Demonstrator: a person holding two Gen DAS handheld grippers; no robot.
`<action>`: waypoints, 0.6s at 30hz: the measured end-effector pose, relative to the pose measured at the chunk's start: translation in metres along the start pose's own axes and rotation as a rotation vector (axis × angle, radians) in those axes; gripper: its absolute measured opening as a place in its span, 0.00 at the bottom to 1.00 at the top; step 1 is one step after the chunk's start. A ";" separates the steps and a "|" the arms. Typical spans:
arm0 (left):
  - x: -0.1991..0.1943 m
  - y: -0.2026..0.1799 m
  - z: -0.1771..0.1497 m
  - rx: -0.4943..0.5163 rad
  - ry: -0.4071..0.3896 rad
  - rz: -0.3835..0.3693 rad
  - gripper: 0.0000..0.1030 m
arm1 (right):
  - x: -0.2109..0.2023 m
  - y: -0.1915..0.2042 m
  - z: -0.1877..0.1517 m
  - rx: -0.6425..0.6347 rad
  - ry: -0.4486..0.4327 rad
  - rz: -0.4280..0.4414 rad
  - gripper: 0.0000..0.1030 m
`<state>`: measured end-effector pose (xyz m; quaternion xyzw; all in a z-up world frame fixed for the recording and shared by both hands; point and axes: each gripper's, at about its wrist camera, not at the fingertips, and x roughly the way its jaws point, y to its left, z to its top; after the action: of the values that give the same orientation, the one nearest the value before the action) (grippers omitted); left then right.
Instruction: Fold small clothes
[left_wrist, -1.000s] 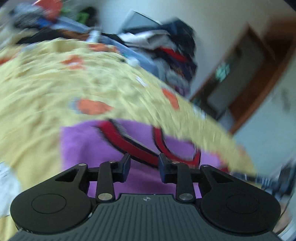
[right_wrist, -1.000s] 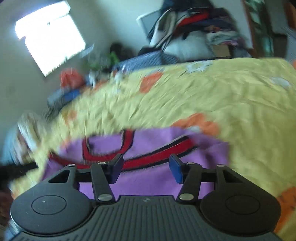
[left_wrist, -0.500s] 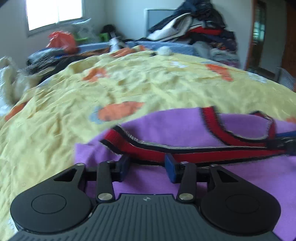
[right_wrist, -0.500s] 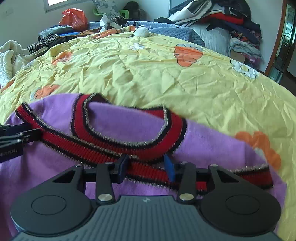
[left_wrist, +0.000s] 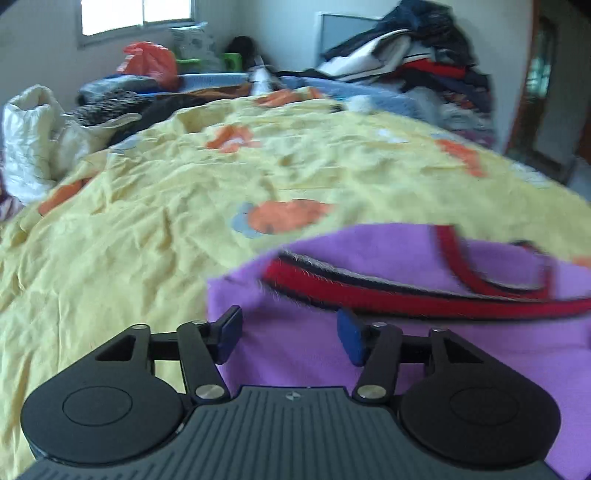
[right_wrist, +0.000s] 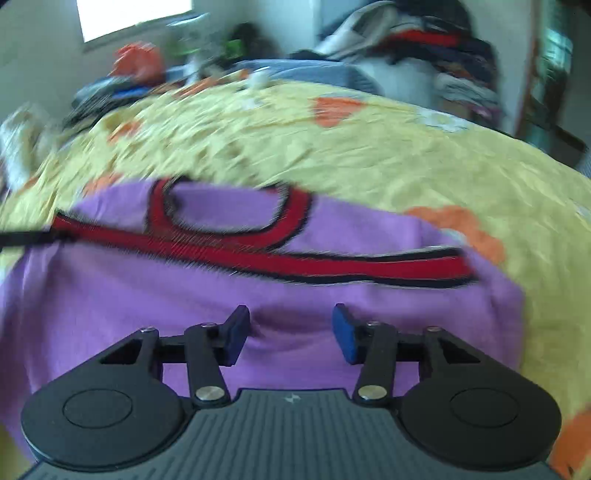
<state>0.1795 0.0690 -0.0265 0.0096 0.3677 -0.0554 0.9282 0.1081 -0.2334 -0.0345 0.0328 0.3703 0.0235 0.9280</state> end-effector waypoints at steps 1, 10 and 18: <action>-0.015 -0.004 -0.007 -0.005 -0.014 -0.024 0.62 | -0.010 0.001 -0.002 0.000 -0.019 -0.001 0.48; -0.044 -0.062 -0.081 0.034 0.049 0.000 0.78 | -0.034 0.083 -0.073 -0.100 0.007 -0.038 0.50; -0.052 -0.058 -0.100 0.045 0.035 0.022 0.88 | -0.054 0.086 -0.106 -0.067 -0.030 -0.063 0.62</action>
<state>0.0679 0.0217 -0.0627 0.0356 0.3823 -0.0531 0.9218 -0.0051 -0.1469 -0.0674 -0.0095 0.3560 0.0060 0.9344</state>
